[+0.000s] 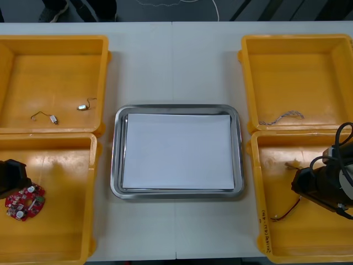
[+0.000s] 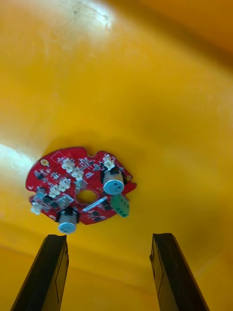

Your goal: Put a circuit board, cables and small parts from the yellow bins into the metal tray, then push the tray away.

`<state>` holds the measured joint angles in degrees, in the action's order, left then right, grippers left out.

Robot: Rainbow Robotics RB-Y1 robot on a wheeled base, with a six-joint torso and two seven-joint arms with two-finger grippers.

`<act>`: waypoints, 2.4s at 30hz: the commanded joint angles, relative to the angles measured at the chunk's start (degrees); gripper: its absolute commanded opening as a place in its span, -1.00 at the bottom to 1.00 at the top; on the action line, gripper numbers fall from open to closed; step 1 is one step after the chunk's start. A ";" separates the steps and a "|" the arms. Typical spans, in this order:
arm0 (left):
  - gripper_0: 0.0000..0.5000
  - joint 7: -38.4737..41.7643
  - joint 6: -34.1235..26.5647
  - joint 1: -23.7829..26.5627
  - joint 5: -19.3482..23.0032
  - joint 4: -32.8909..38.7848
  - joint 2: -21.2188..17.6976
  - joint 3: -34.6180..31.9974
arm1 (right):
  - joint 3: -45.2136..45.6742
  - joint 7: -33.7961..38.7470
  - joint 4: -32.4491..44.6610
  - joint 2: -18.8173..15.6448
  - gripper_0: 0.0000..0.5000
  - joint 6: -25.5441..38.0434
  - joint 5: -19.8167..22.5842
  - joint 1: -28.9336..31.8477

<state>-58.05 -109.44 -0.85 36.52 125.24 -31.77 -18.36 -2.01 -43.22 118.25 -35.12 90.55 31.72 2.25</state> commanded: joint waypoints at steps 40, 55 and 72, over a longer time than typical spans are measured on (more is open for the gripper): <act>1.00 17.88 7.22 -5.47 -9.81 1.85 6.37 6.50 | -2.83 1.56 -0.83 1.72 -1.00 -9.69 -1.92 4.78; 1.00 16.83 11.70 -7.41 -12.18 1.76 9.45 6.50 | 1.57 0.94 13.06 -1.80 -1.00 4.37 5.28 3.46; 1.00 16.39 14.78 -8.90 -13.32 0.53 9.63 7.64 | 1.74 0.77 20.00 -4.08 -1.00 16.15 13.02 -8.14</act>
<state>-38.38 -95.71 -8.26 24.09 125.24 -22.93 -11.86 -1.19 -42.32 136.13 -37.28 105.33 42.90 -1.64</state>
